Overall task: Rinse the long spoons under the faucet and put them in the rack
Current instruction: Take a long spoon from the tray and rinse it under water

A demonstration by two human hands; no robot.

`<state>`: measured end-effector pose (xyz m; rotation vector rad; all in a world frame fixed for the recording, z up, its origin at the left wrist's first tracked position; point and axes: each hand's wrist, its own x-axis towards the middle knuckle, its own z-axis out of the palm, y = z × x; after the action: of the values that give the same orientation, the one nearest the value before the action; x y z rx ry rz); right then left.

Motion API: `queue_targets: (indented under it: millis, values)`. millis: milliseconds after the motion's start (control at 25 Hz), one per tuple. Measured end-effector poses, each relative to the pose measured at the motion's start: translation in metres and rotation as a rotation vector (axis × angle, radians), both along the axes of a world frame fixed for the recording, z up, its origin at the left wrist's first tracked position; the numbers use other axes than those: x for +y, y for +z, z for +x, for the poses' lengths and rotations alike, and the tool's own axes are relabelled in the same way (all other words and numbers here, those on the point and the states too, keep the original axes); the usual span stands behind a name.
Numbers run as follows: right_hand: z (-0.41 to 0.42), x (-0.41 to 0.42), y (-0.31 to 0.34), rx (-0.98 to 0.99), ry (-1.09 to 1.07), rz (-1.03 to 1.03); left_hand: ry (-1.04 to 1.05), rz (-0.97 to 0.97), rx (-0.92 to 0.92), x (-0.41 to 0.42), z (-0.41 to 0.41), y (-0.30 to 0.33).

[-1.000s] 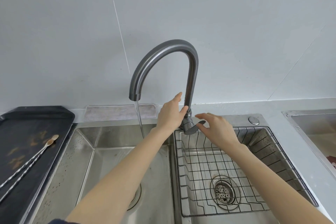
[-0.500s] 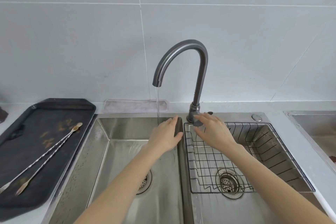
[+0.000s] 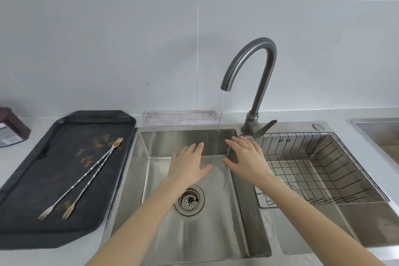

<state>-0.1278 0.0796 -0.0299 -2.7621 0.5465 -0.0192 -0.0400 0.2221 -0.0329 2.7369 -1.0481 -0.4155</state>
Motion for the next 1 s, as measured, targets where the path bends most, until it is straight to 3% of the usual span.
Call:
queue_targets:
  millis: [280,1000]
  values:
    - [0.024,0.069,-0.007,0.012,-0.021,0.020,0.006,-0.060,-0.066,0.071,0.033,-0.004]
    - [0.135,0.212,-0.022,0.024,0.074,0.107,0.120,0.011,-0.099,0.211,0.140,-0.017]
